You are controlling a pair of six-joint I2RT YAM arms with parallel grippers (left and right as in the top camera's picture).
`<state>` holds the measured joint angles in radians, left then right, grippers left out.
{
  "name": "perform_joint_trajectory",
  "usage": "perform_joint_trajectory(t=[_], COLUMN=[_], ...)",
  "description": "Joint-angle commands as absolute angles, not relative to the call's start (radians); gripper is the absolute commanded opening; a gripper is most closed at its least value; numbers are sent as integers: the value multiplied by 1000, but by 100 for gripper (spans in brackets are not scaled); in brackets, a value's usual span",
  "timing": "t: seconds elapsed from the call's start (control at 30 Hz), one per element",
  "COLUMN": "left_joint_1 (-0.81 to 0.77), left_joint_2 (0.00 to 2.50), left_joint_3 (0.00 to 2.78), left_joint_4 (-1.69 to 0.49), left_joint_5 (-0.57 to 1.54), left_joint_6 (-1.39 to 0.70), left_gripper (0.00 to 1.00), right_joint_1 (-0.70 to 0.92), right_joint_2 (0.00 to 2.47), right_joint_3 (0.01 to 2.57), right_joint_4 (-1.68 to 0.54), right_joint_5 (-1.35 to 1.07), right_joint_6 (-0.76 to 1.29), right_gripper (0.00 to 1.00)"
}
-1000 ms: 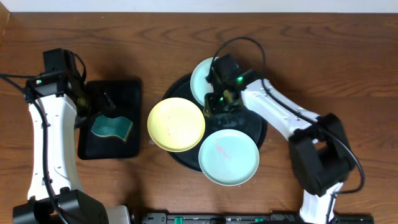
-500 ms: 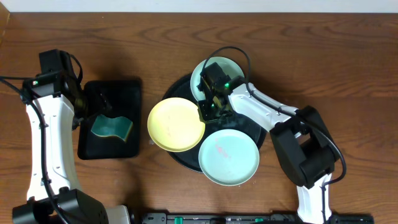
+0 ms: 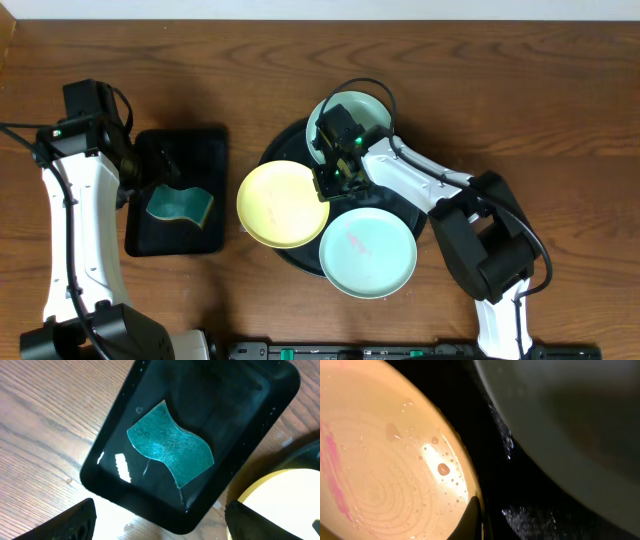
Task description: Clean dirty plates on tray and stack at the side
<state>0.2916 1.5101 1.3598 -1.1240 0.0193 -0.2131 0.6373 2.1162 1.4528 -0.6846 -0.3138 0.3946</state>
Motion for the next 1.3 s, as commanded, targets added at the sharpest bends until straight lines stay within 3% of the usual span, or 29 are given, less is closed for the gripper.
perform_joint_trajectory(t=[0.0,0.4,0.73,1.0,1.27], left_joint_1=[296,296,296,296,296], left_joint_2=[1509,1510,1510,1588,1757], left_joint_3=[1345,1228,1014,966,966], left_joint_4=[-1140,-1138,-804,-646,-570], left_joint_5=[7,2,-46,63,120], left_joint_6=[-220,-321,-695,-691,-682], left_gripper=[83,76,73,70,54], right_joint_1=[636,634,634,634,634], right_joint_2=[2121,2119,2119,2119,2119], right_joint_3=[1459,1459,1459,1459,1459], right_joint_4=[-711,-748,-748,-744,-741], right_joint_5=[-231,-162,-161,-161,-161], right_joint_6=[472,524,523,523,523], right_gripper=[1,1,1,1,1])
